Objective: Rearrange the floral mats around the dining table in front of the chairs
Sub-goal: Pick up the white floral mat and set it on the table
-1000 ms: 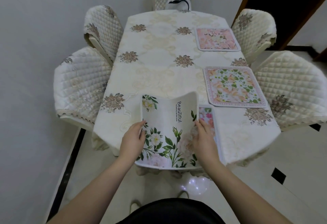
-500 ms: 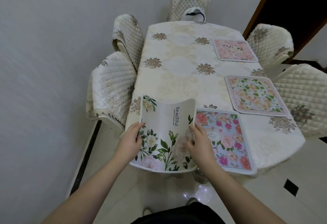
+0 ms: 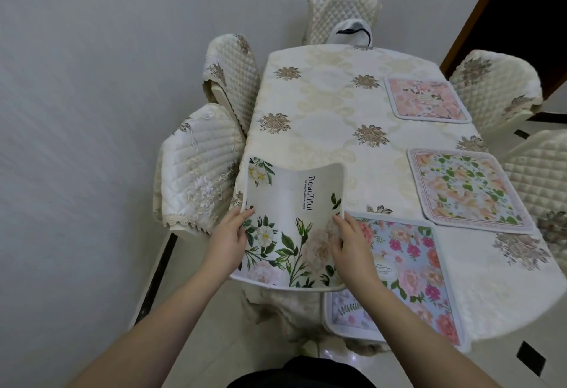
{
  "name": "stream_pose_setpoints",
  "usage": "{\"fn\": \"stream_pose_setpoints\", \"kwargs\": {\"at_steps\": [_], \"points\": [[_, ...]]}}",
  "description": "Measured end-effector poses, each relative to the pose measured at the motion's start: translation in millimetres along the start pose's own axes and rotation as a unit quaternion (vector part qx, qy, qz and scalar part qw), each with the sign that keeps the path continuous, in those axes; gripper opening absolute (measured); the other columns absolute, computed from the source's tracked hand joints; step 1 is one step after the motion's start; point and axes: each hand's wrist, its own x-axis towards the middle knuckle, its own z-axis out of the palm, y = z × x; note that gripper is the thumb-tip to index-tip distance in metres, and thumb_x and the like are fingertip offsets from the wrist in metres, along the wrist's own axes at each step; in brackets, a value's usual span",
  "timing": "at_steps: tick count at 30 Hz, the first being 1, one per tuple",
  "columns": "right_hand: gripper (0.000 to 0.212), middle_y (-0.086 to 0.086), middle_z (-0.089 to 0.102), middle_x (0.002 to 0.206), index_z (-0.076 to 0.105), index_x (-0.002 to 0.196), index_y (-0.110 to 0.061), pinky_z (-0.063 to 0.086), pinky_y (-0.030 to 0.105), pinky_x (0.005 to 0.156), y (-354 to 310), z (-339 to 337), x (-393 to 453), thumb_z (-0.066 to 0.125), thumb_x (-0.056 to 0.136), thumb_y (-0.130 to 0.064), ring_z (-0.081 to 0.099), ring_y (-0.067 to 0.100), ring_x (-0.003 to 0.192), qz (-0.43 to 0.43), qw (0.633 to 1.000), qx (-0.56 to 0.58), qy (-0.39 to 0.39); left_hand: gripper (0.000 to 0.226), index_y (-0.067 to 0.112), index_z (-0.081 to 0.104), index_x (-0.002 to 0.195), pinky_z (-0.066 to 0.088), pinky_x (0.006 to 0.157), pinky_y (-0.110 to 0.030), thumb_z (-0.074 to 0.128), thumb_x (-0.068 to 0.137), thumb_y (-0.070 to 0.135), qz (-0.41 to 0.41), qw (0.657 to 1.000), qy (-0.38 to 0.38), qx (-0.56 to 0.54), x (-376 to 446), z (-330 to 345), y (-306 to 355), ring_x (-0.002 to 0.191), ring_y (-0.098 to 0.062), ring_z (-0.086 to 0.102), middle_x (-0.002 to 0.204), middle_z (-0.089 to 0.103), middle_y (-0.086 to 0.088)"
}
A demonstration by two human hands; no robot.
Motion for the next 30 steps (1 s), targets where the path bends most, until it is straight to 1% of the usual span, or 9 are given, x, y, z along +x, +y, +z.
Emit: {"fn": "stream_pose_setpoints", "kwargs": {"at_steps": [3,6,12,15,18,21,25,28,30], "points": [[0.051,0.007,0.033,0.157,0.039,0.148,-0.012,0.022,0.033,0.119,1,-3,29,0.042,0.098,-0.002,0.028,0.021,0.145,0.002,1.0,0.004,-0.006,0.045,0.022,0.058,0.135,0.039,0.11,-0.041,0.045,0.098,0.0,-0.007,1.0,0.0,0.016,27,-1,8,0.135,-0.023,0.044,0.152,0.042,-0.004],[0.053,0.007,0.033,0.155,0.039,0.148,-0.012,0.025,0.032,0.116,0,-6,59,0.042,0.097,0.0,0.033,0.021,0.142,-0.006,1.0,0.011,-0.008,0.042,0.017,0.06,0.133,0.04,0.109,-0.044,0.046,0.098,0.001,-0.004,0.999,0.009,0.042,56,0,14,0.134,-0.025,0.045,0.15,0.045,-0.006],[0.049,0.008,0.037,0.153,0.042,0.146,-0.01,0.027,0.033,0.117,0,-6,107,0.041,0.098,-0.001,0.036,0.022,0.14,-0.016,1.0,0.009,-0.024,0.036,0.009,0.063,0.128,0.039,0.107,-0.03,0.049,0.097,0.0,-0.016,0.998,0.03,0.048,97,2,9,0.125,-0.024,0.052,0.141,0.053,-0.006],[0.051,0.008,0.04,0.151,0.044,0.145,-0.009,0.027,0.03,0.115,1,-3,130,0.041,0.096,0.002,0.038,0.022,0.139,-0.01,1.0,0.001,-0.024,0.036,0.009,0.063,0.129,0.039,0.108,-0.031,0.05,0.097,0.001,-0.016,0.998,0.035,0.048,120,2,1,0.125,-0.023,0.053,0.14,0.055,-0.006],[0.052,0.008,0.042,0.15,0.046,0.144,-0.01,0.027,0.027,0.113,3,3,152,0.043,0.094,0.004,0.04,0.022,0.137,0.007,1.0,-0.009,-0.018,0.036,0.012,0.062,0.131,0.043,0.107,-0.041,0.049,0.098,0.005,-0.024,0.999,0.024,0.039,146,6,-11,0.127,-0.023,0.052,0.143,0.053,-0.004],[0.052,0.009,0.043,0.151,0.047,0.144,-0.01,0.027,0.031,0.114,4,11,173,0.045,0.094,0.004,0.04,0.025,0.137,0.031,0.999,-0.017,-0.022,0.036,0.015,0.062,0.131,0.042,0.108,-0.041,0.05,0.098,0.007,-0.026,0.999,0.012,0.026,171,11,-21,0.129,-0.023,0.051,0.144,0.053,-0.005],[0.051,0.008,0.049,0.147,0.051,0.14,-0.011,0.032,0.03,0.111,5,17,199,0.046,0.092,0.006,0.045,0.024,0.133,0.068,0.998,-0.001,0.0,0.035,0.017,0.062,0.131,0.038,0.108,-0.029,0.051,0.098,0.009,-0.039,0.999,0.002,-0.008,200,18,-33,0.131,-0.022,0.049,0.146,0.05,-0.006],[0.05,0.006,0.051,0.145,0.054,0.139,-0.012,0.035,0.03,0.109,9,22,218,0.046,0.092,0.006,0.048,0.024,0.131,0.078,0.997,0.001,0.01,0.035,0.019,0.062,0.131,0.041,0.11,-0.038,0.052,0.098,0.01,-0.044,0.998,-0.005,-0.034,220,24,-41,0.131,-0.022,0.049,0.147,0.049,-0.004],[0.049,0.004,0.053,0.143,0.055,0.138,-0.016,0.04,0.028,0.101,13,24,229,0.047,0.093,0.002,0.053,0.024,0.124,0.093,0.996,0.007,0.013,0.035,0.021,0.062,0.13,0.044,0.108,-0.043,0.052,0.098,0.01,-0.045,0.998,-0.01,-0.047,230,27,-48,0.129,-0.021,0.05,0.146,0.05,-0.002]]}}
